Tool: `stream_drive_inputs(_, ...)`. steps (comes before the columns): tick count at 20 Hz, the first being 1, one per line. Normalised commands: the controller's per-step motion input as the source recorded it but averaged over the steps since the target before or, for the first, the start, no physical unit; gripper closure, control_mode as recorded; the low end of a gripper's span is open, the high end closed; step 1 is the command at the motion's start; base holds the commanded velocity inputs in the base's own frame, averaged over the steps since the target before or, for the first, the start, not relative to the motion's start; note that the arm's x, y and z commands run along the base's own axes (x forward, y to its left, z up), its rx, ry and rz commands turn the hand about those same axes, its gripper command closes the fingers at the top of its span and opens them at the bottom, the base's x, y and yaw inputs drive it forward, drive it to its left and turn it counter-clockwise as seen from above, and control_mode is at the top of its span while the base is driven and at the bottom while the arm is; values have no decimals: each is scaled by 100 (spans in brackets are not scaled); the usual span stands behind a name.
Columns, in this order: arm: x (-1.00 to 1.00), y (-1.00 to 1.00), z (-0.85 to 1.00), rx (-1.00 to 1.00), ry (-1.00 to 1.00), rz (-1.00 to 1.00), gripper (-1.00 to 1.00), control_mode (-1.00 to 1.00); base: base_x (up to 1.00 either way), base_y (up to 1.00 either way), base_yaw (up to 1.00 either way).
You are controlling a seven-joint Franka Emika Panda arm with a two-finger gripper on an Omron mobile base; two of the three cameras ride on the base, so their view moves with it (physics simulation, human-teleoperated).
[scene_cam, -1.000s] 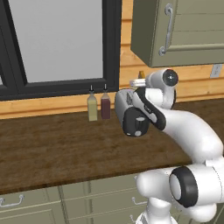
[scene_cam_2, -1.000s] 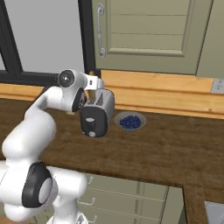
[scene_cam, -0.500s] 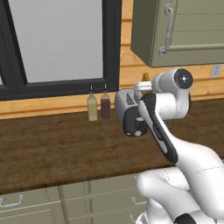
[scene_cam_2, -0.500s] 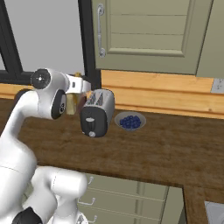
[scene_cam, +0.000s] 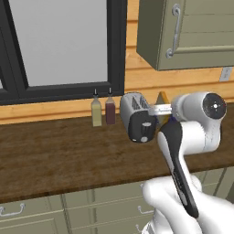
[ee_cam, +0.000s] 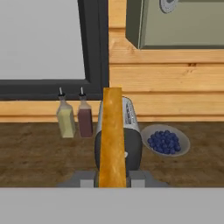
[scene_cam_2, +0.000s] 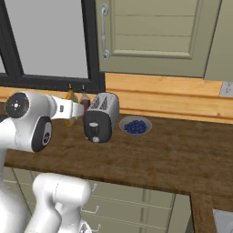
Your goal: Start the toaster. Once the lever pops up, take the bread to the plate on the dining counter.
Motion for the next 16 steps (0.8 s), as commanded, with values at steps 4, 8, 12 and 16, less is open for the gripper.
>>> stream_drive_inputs(4,-35,0,-1,0,0,0,100,-100,0,0,0)
stream_drive_inputs(8,0,0,0,0,0,0,100,-100,0,0,0)
stream_drive_inputs(12,0,0,0,0,0,0,100,-100,0,0,0)
stream_drive_inputs(16,-7,0,0,0,0,0,100,-100,0,0,0)
